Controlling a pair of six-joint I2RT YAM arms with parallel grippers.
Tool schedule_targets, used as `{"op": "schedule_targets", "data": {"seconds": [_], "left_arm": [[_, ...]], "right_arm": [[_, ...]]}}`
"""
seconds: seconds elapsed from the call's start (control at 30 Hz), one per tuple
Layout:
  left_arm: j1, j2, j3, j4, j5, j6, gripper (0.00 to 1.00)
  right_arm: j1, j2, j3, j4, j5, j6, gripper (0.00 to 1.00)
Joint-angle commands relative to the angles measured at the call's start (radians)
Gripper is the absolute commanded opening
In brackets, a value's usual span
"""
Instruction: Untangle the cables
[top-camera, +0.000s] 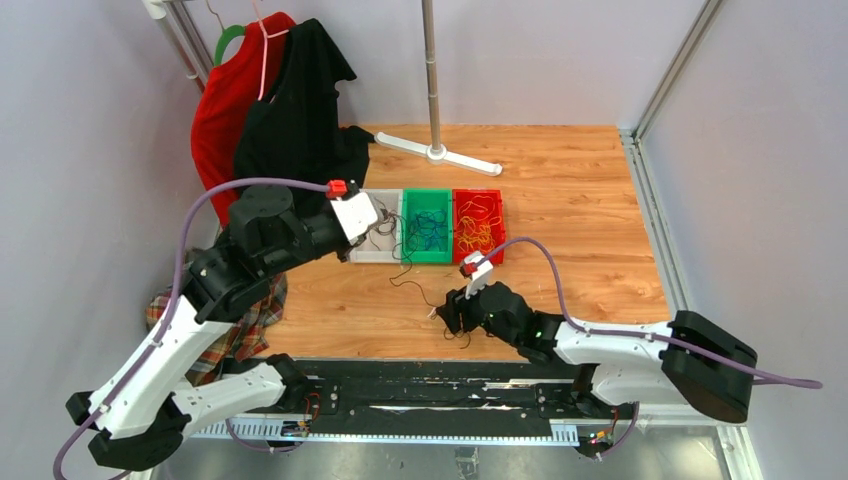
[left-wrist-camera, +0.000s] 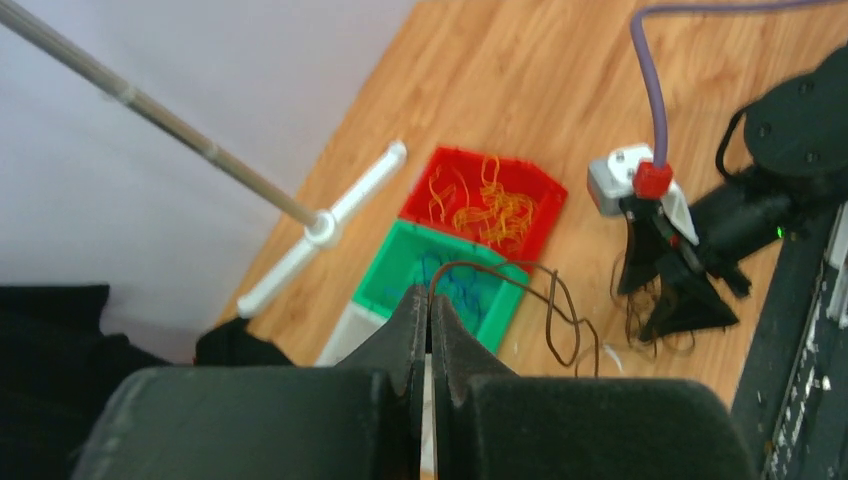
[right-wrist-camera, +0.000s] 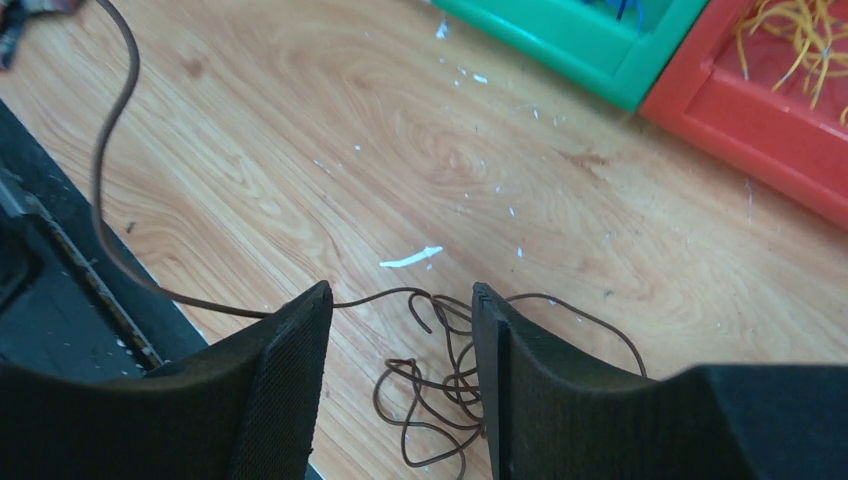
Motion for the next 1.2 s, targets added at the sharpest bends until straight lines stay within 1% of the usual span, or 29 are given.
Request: {"op": "schedule_targets", "data": {"seconds": [0.0, 0.17, 0.23, 0.3, 0.33, 0.37, 0.4, 0.47, 0.53, 0.57, 0.67, 0.8, 0.9, 1.0, 1.17], "left_arm": [[0.002, -0.028, -0.087, -0.114, -0.07, 0.093, 0.0], [0.002, -0.037, -0.298, -0.17, -0.193, 0.219, 0.0], [0.002, -0.015, -0.362, -0.192, -0.225, 0.272, 0.0], [0.002, 0.027, -0.407, -0.217, -0.249, 0.283, 0.02], [0.002, 0.066, -0.42, -0.238, -0.241, 0.301, 0.08], [0.002, 0.084, -0.427, -0.252, -0.233, 0.304, 0.21], [0.002, 0.116, -0.427, -0.262, -0.225, 0.3, 0.36], [0.002, 0.18, -0.408, -0.285, -0.172, 0.298, 0.6], [0.002, 0.219, -0.379, -0.31, -0.086, 0.311, 0.76], [0.0, 0.235, -0.368, -0.318, -0.036, 0.322, 0.8], [-0.036, 0.286, -0.333, -0.333, 0.106, 0.342, 0.86], [-0.129, 0.392, -0.298, -0.337, 0.191, 0.304, 0.88], [-0.195, 0.497, -0.274, -0.338, 0.19, 0.282, 0.91], [-0.22, 0.591, -0.244, -0.321, 0.167, 0.257, 0.93], [-0.232, 0.621, -0.263, -0.232, 0.119, 0.263, 0.94]], "right_arm": [[-0.007, 0.051, -0.011, 0.063, 0.022, 0.019, 0.53], [-0.007, 0.047, -0.024, 0.065, 0.057, 0.029, 0.53], [-0.007, 0.033, -0.035, 0.063, 0.071, 0.027, 0.52], [-0.012, 0.021, -0.042, 0.056, 0.074, 0.025, 0.52], [-0.014, 0.017, -0.047, 0.052, 0.073, 0.026, 0.52], [-0.016, 0.015, -0.052, 0.05, 0.072, 0.026, 0.52], [-0.017, 0.015, -0.055, 0.048, 0.071, 0.026, 0.51], [-0.02, 0.015, -0.06, 0.046, 0.068, 0.031, 0.51], [-0.021, 0.016, -0.063, 0.044, 0.067, 0.032, 0.5], [-0.022, 0.018, -0.064, 0.042, 0.068, 0.034, 0.5], [-0.024, 0.014, -0.07, 0.031, 0.072, 0.038, 0.49], [-0.028, -0.009, -0.098, 0.016, 0.091, 0.059, 0.47], [-0.031, -0.033, -0.125, 0.008, 0.109, 0.078, 0.47], [-0.032, -0.059, -0.142, -0.007, 0.12, 0.09, 0.46], [-0.034, -0.084, -0.162, -0.019, 0.128, 0.106, 0.45]]}}
